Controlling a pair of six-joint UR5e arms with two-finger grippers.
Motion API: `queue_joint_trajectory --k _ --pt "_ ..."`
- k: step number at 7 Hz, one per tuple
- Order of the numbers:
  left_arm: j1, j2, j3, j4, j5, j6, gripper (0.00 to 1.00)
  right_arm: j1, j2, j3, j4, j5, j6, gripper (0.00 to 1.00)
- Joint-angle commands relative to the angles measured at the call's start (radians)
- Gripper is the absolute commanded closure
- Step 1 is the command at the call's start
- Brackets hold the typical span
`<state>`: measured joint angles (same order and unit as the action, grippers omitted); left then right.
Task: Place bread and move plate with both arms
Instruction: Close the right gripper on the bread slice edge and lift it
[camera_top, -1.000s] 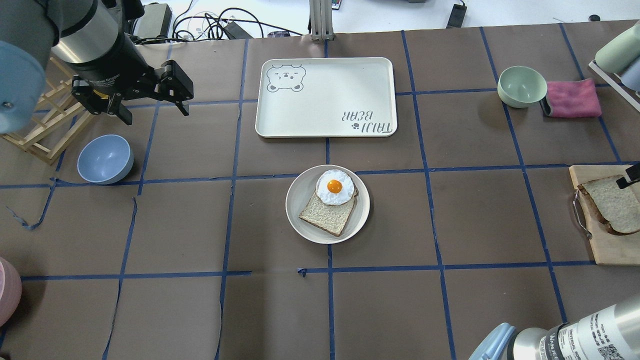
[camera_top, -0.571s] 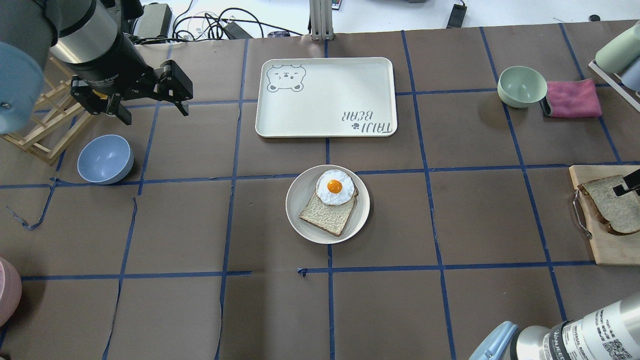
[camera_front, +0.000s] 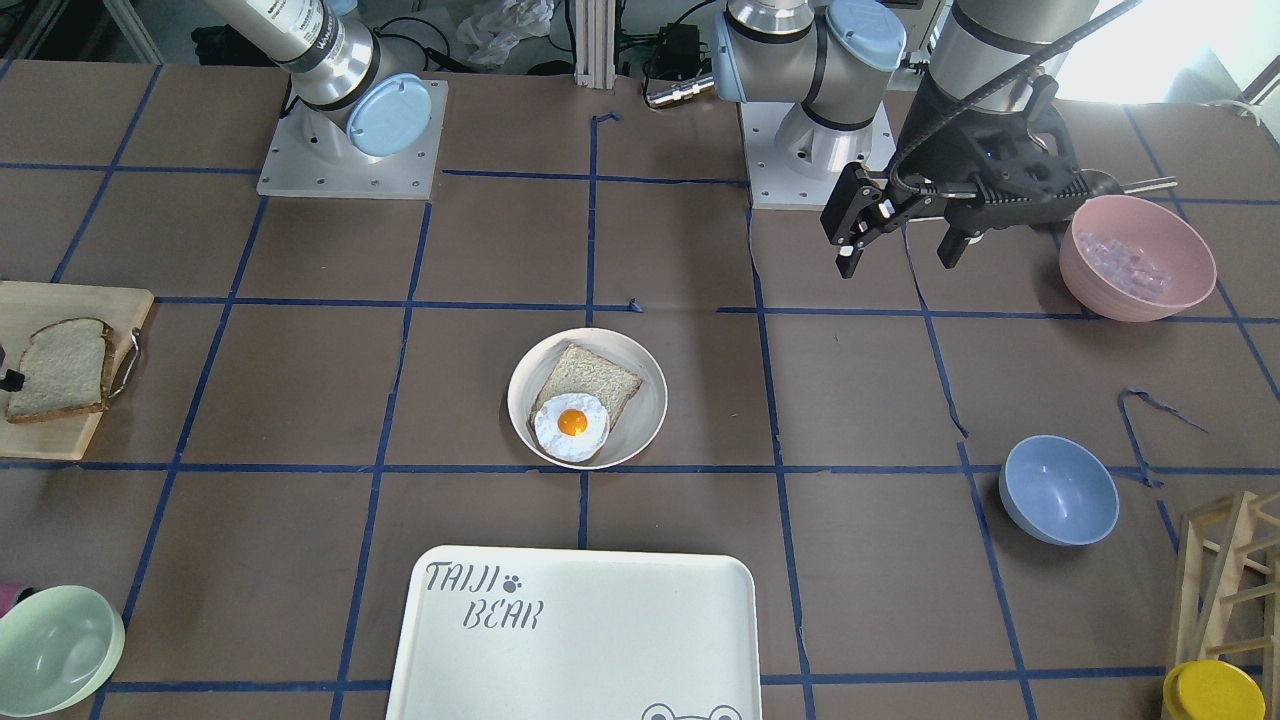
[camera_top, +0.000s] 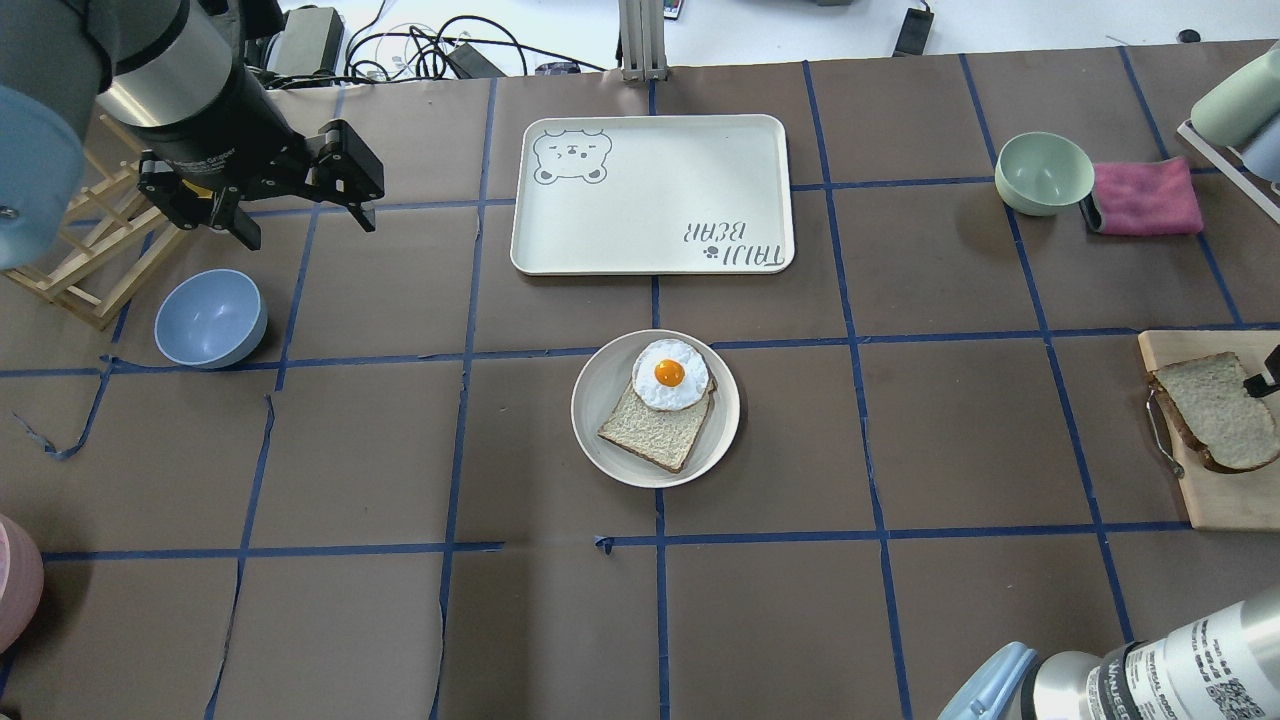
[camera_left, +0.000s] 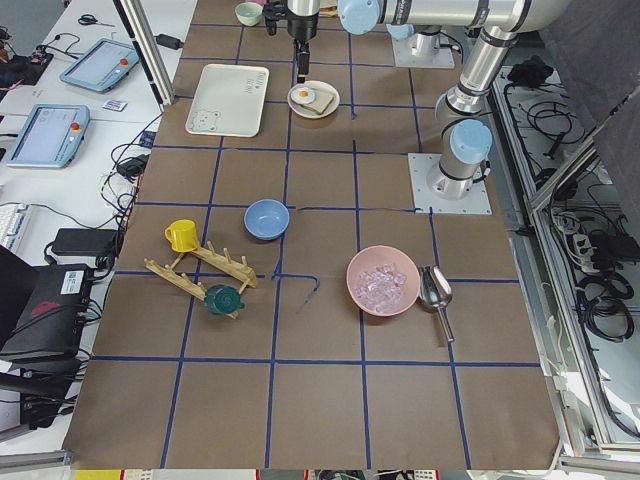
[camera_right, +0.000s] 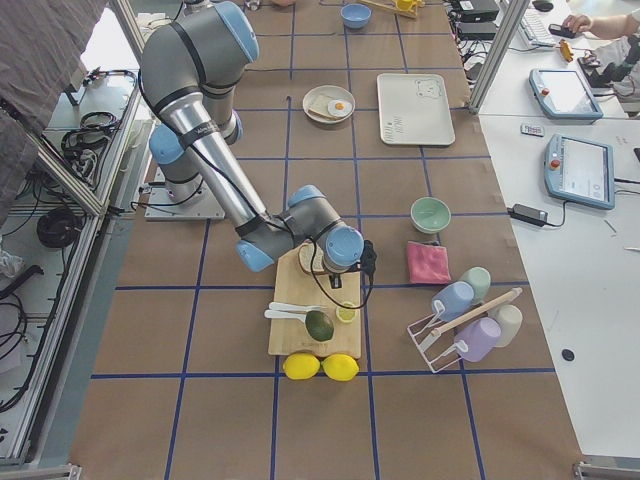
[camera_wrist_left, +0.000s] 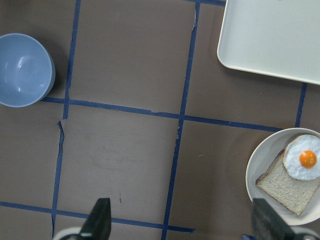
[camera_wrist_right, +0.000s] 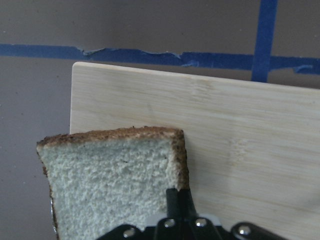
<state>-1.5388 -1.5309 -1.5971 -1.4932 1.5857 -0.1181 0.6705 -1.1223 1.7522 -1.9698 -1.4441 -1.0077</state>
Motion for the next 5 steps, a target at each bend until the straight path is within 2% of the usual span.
queue_joint_trajectory --k 1,2,5 --pt "0.000 0.000 0.000 0.001 -0.001 0.000 0.00 0.000 0.004 0.001 0.003 0.008 -0.046 0.97" --pt "0.000 0.000 0.000 0.001 0.000 0.000 0.00 0.000 0.004 0.000 0.003 0.008 -0.048 1.00" --pt "-0.001 0.002 0.000 -0.001 0.000 0.000 0.00 0.000 -0.005 0.000 -0.003 0.001 -0.037 1.00"
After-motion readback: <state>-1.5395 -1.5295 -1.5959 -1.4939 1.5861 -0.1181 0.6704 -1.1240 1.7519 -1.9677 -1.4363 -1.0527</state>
